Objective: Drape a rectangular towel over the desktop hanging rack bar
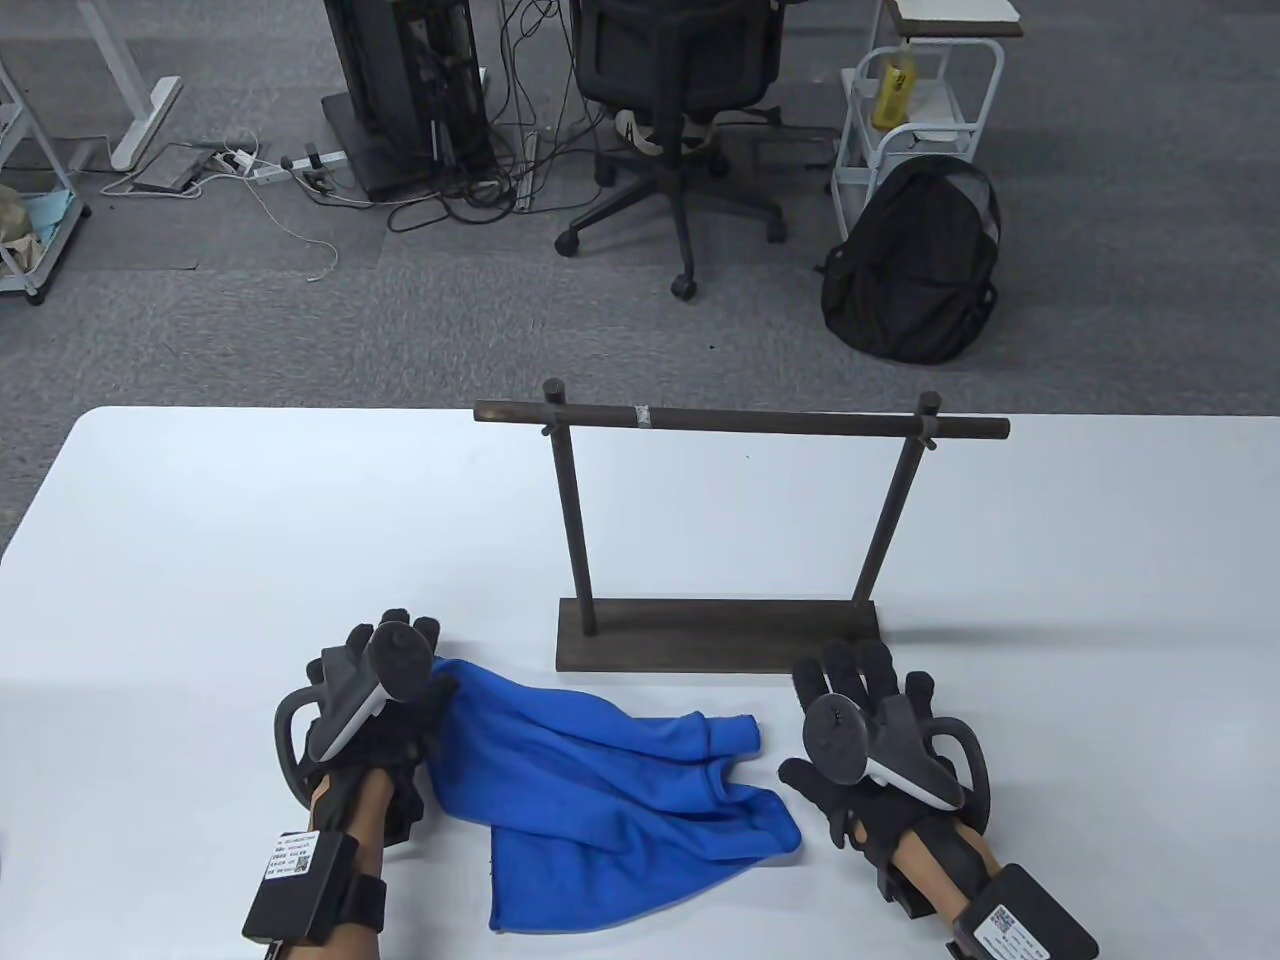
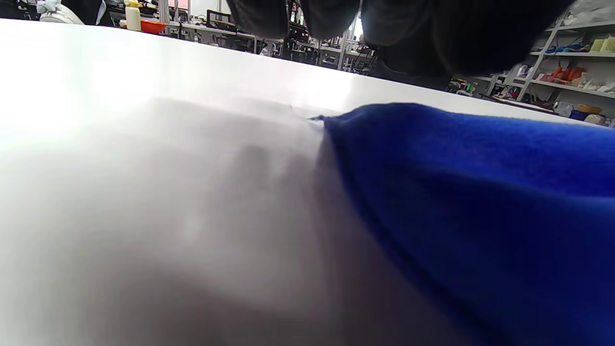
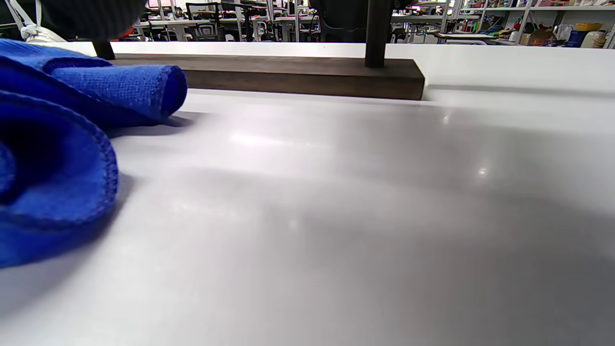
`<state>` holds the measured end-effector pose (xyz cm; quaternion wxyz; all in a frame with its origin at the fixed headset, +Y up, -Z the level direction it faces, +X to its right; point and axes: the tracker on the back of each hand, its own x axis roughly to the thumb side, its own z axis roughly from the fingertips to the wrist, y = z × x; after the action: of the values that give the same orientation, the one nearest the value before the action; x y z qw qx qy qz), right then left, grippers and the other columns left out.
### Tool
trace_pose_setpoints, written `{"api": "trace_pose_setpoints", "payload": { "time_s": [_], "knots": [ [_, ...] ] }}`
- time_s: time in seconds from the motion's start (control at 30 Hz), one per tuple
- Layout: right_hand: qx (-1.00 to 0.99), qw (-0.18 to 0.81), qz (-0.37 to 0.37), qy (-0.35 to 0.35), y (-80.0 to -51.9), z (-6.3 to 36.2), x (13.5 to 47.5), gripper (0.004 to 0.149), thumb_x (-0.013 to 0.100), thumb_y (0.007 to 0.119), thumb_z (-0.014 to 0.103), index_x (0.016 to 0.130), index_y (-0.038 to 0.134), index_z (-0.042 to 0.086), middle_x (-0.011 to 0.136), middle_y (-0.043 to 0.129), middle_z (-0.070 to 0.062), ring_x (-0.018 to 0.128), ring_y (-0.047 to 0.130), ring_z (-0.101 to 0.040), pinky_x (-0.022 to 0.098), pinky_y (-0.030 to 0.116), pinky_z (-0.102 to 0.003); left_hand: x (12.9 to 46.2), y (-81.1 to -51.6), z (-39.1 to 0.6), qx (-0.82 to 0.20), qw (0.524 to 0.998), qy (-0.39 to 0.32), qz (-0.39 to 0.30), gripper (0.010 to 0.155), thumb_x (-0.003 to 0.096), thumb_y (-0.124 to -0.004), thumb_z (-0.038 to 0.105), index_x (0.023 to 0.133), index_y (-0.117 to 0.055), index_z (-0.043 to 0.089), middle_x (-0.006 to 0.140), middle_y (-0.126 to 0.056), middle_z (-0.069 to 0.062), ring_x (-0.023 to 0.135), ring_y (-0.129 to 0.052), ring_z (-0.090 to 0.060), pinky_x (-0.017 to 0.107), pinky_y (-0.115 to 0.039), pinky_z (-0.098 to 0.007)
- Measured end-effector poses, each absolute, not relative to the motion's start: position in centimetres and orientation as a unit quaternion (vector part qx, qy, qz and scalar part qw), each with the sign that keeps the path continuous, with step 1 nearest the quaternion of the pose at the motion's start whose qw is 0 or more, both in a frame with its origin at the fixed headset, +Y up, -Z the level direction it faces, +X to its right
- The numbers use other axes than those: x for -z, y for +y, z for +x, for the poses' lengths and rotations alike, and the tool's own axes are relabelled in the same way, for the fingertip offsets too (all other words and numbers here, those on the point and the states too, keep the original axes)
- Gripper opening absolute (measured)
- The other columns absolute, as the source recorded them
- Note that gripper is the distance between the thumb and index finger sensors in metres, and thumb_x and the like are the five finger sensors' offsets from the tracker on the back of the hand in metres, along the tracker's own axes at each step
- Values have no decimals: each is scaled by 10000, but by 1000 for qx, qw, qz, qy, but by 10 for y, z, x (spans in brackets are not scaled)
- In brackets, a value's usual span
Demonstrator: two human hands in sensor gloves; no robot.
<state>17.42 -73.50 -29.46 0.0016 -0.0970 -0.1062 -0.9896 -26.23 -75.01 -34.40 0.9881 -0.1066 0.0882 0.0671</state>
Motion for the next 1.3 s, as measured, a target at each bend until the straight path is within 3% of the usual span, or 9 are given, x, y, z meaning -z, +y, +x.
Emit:
{"api": "trace_pose_setpoints", "payload": {
  "time_s": [0.17, 0.27, 0.5, 0.57, 0.67, 0.83, 1.0, 1.3],
  "knots": [
    [989, 9, -101, -109, -736, 171, 292, 935, 413, 689, 623, 1001, 50, 276, 1162, 42, -95, 1052, 64, -465, 675, 200, -712, 347, -760, -260, -35, 987, 103, -121, 644, 447, -731, 585, 1048, -523, 484, 1181, -641, 110, 1108, -751, -286, 802, -464, -613],
    [989, 6, -102, -109, -737, 171, 292, 933, 415, 691, 620, 1002, 54, 275, 1163, 45, -93, 1052, 64, -464, 676, 197, -713, 350, -763, -258, -10, 986, 111, -120, 646, 446, -760, 565, 1046, -534, 486, 1151, -656, 104, 1080, -748, -241, 808, -469, -606],
    [989, 10, -102, -110, -737, 169, 292, 930, 413, 693, 619, 1005, 65, 272, 1167, 60, -91, 1053, 68, -465, 676, 196, -712, 353, -763, -249, 32, 987, 131, -83, 454, 439, -835, 490, 890, -779, 494, 873, -904, 165, 788, -969, -137, 816, -544, -553],
    [989, 9, -102, -110, -737, 169, 293, 930, 413, 694, 617, 1007, 69, 269, 1169, 67, -90, 1054, 69, -462, 675, 196, -713, 352, -761, -245, 49, 988, 126, -79, 369, 442, -840, 467, 808, -832, 516, 859, -928, 173, 800, -988, -157, 806, -507, -604],
    [989, 4, -104, -104, -737, 169, 293, 925, 412, 697, 614, 1010, 83, 267, 1173, 88, -89, 1057, 78, -462, 675, 198, -714, 350, -750, -238, 53, 990, 118, -49, 356, 447, -824, 470, 798, -829, 523, 952, -910, 199, 922, -994, -175, 800, -465, -641],
    [992, -17, -103, -69, -729, 171, 298, 903, 411, 707, 603, 1023, 142, 255, 1188, 199, -86, 1074, 156, -456, 680, 224, -713, 334, -696, -217, 16, 993, 79, 88, 358, 452, -800, 445, 798, -799, 536, 871, -987, 213, 833, -1090, -111, 812, -505, -606],
    [992, -63, -104, -36, -721, 173, 305, 871, 413, 724, 583, 1030, 195, 269, 1189, 315, -81, 1088, 261, -449, 690, 274, -706, 305, -634, -176, -13, 972, -10, 236, 356, 434, -806, 399, 772, -825, 509, 776, -1033, 153, 715, -1136, -120, 783, -546, -610],
    [985, -141, -97, 16, -712, 186, 311, 756, 427, 756, 506, 1035, 350, 315, 1158, 515, -60, 1083, 455, -417, 704, 396, -670, 284, -550, -78, -13, 952, -172, 253, 354, 436, -797, 387, 766, -821, 515, 781, -1020, 159, 726, -1120, -120, 783, -538, -613]
  ]
}}
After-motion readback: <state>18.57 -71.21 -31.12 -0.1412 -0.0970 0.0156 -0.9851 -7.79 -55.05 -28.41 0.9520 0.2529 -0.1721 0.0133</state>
